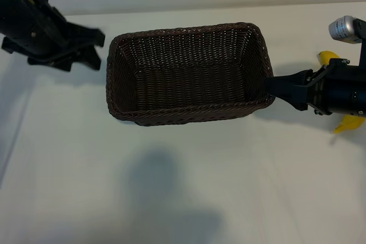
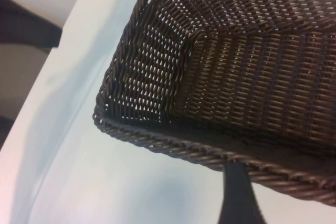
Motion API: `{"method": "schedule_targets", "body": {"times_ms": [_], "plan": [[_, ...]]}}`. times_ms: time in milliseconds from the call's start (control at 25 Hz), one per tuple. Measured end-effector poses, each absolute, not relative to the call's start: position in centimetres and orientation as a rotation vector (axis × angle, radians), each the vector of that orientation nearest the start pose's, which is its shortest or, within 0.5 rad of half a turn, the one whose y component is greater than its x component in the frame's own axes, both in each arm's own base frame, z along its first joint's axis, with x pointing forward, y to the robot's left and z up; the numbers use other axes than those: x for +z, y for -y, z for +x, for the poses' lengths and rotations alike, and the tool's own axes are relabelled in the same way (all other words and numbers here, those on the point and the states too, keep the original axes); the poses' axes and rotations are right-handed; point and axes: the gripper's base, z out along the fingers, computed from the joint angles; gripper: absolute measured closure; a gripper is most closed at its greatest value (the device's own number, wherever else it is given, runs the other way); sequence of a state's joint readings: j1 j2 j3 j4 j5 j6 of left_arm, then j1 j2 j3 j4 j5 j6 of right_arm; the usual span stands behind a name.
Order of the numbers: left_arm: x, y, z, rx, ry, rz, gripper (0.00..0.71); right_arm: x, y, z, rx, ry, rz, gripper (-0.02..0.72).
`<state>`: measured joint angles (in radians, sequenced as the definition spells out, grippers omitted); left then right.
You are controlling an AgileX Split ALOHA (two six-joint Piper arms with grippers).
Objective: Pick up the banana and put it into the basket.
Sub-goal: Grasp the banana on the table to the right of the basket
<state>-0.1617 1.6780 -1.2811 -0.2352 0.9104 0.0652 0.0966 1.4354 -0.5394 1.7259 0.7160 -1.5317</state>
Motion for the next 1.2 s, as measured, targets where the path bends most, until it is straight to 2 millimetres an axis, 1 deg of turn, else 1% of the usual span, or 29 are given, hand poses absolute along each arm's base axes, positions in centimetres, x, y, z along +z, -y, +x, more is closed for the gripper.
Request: {"method": "schedule_targets", "body": {"times_ms": [240, 400, 480, 600, 680, 800, 960, 1120, 1200], "plan": [[25.5, 6.0, 32.7, -0.124, -2.93, 0.225, 0.136, 19.9, -8.2, 23.6, 0.974, -2.216, -0.226, 0.259], [25.5, 5.5, 32.4, -0.052, -2.968, 0.216, 0.136, 19.9, -8.2, 23.6, 0.973, -2.216, -0.226, 0.259], [25.8, 5.4, 32.3, -0.047, -2.959, 0.214, 0.136, 19.9, -8.2, 23.6, 0.973, -2.216, -0.226, 0.259], [27.1, 5.3, 31.5, -0.052, -2.922, 0.209, 0.136, 19.8, -8.2, 23.6, 0.972, -2.217, -0.225, 0.259], [28.2, 5.1, 30.4, -0.054, -2.89, 0.207, 0.136, 19.8, -8.2, 23.6, 0.972, -2.217, -0.225, 0.259], [29.1, 4.7, 28.1, -0.057, -2.855, 0.205, 0.136, 19.8, -8.2, 23.6, 0.972, -2.217, -0.225, 0.259], [29.1, 4.1, 24.4, -0.061, -2.824, 0.201, 0.136, 19.8, -8.2, 23.6, 0.971, -2.217, -0.226, 0.259], [28.6, 3.4, 20.3, -0.064, -2.802, 0.193, 0.136, 19.8, -8.2, 23.6, 0.97, -2.216, -0.227, 0.259], [28.0, 3.1, 18.3, -0.069, -2.789, 0.172, 0.136, 19.8, -8.2, 23.6, 0.968, -2.215, -0.232, 0.259]]}}
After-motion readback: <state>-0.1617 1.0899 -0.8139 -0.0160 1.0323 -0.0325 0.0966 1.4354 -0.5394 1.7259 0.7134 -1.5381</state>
